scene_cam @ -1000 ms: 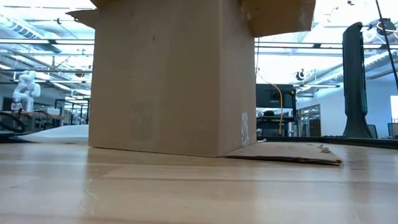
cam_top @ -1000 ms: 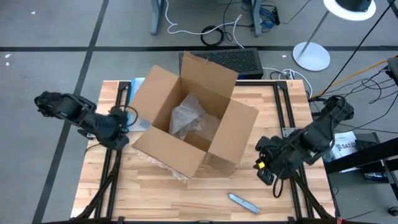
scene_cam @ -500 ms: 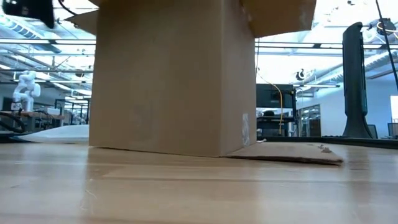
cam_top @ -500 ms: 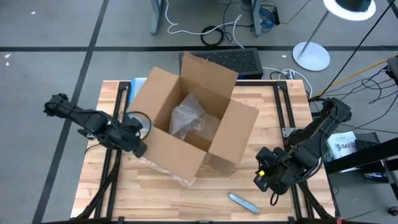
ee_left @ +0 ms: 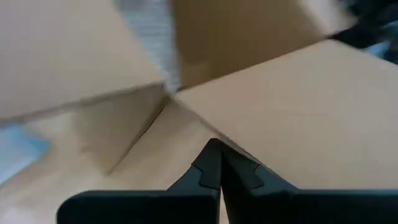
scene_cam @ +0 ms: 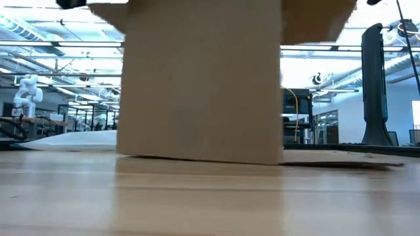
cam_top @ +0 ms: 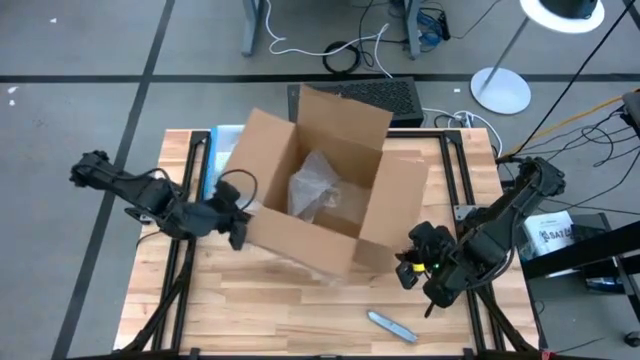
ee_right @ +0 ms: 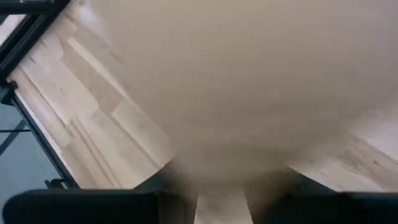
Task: Unpack boxes
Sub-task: Break down box until it is fully flat
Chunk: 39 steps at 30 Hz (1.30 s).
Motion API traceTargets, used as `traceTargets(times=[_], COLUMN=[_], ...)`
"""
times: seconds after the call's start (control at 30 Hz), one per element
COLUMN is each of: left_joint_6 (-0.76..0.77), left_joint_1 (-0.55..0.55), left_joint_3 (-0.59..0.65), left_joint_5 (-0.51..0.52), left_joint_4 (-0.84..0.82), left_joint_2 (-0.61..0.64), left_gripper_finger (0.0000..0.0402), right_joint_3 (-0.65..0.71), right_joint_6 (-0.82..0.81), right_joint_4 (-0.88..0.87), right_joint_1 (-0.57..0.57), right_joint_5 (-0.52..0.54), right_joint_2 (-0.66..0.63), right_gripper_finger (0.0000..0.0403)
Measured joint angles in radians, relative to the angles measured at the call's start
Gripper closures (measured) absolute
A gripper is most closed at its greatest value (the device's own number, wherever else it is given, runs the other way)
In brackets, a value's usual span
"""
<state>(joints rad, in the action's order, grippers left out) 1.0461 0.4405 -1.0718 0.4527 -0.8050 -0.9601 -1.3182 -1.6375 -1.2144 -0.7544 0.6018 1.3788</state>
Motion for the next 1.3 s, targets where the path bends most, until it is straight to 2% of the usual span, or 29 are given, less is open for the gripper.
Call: traceTargets(times=[0.17, 0.27, 0.43, 0.57, 0.67, 0.83, 0.93, 1.03, 1.17, 1.3], left_joint_6=[-0.085, -0.026, 0.135, 0.234, 0.309, 0.492, 0.58, 0.592, 0.627, 0.68], left_joint_1=[-0.003, 0.009, 0.123, 0.231, 0.272, 0.27, 0.268, 0.269, 0.268, 0.267], left_joint_3=[-0.001, -0.002, -0.002, -0.002, -0.005, -0.005, -0.005, -0.005, -0.005, -0.005], left_joint_5=[-0.16, -0.191, -0.048, 0.12, 0.23, 0.279, 0.28, 0.302, 0.397, 0.527], left_joint_4=[0.192, 0.167, 0.006, 0.005, -0.031, -0.236, -0.283, -0.275, -0.277, -0.28], left_joint_2=[-0.061, -0.094, -0.057, 0.012, 0.057, 0.079, 0.081, 0.081, 0.088, 0.11], left_gripper_finger=[0.0398, 0.0398, 0.0398, 0.0398, 0.0398, 0.0388, 0.0357, 0.0312, 0.0254, 0.0219], right_joint_3=[0.001, 0.001, 0.001, 0.001, 0.001, 0.001, 0.001, 0.001, 0.001, 0.001], right_joint_6=[0.005, -0.005, -0.146, -0.349, -0.474, -0.491, -0.492, -0.494, -0.502, -0.502], right_joint_4=[-0.017, -0.012, -0.011, -0.036, -0.056, -0.06, -0.048, -0.046, -0.045, -0.036], right_joint_1=[-0.001, -0.005, -0.083, -0.184, -0.232, -0.236, -0.22, -0.207, -0.189, -0.174], right_joint_5=[-0.032, -0.037, 0.009, 0.128, 0.224, 0.278, 0.306, 0.348, 0.413, 0.429], right_joint_2=[-0.014, -0.039, -0.073, -0.074, -0.074, -0.077, -0.077, -0.077, -0.077, -0.077], right_gripper_finger=[0.0303, 0.0303, 0.0303, 0.0303, 0.0299, 0.0274, 0.025, 0.0226, 0.02, 0.0187])
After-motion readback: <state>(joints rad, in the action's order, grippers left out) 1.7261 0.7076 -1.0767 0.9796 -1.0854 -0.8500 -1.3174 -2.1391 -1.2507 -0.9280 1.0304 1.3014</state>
